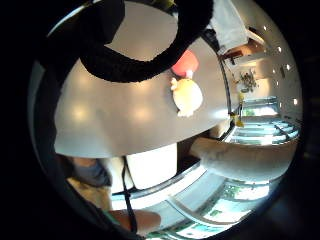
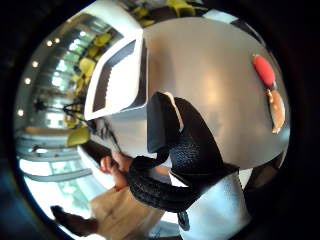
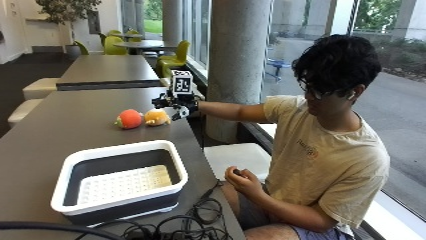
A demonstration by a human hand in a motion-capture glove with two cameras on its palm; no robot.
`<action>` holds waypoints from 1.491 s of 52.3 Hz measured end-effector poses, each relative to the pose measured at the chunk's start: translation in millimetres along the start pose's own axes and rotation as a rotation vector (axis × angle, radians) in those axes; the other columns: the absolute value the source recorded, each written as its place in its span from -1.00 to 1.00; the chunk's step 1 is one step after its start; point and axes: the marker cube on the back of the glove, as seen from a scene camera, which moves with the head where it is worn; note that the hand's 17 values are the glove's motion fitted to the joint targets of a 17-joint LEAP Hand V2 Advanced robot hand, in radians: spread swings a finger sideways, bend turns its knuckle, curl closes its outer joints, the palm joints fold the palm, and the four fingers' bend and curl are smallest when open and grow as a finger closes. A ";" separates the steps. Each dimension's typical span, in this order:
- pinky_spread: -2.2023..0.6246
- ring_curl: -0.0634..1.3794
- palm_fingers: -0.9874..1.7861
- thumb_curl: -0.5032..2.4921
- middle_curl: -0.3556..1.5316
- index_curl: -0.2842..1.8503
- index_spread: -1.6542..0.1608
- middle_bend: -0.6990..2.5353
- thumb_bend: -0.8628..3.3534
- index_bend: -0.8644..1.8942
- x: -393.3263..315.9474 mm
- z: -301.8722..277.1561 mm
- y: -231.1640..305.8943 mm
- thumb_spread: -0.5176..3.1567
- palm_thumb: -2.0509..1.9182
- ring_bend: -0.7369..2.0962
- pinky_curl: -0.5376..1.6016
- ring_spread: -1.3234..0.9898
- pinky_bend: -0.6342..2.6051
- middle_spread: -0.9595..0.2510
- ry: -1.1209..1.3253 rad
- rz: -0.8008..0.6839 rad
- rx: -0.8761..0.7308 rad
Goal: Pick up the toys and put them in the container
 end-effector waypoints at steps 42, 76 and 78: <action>0.54 -0.67 -0.38 -0.57 -0.44 -0.55 0.54 -0.48 -0.61 -0.28 -21.1 4.1 -15.0 0.02 0.01 -0.32 -0.18 0.14 -0.01 0.59 -0.366 0.204 0.024; 0.54 -0.54 -0.49 -0.52 -0.40 -0.60 0.54 -0.50 -0.59 -0.37 98.0 8.2 -152.9 0.03 0.04 -0.28 -0.15 0.13 0.06 0.58 0.078 0.414 -0.169; 0.54 -0.53 -0.51 -0.51 -0.41 -0.61 0.55 -0.51 -0.59 -0.37 105.8 13.3 -156.6 0.03 0.05 -0.27 -0.14 0.13 0.07 0.59 0.100 0.468 -0.200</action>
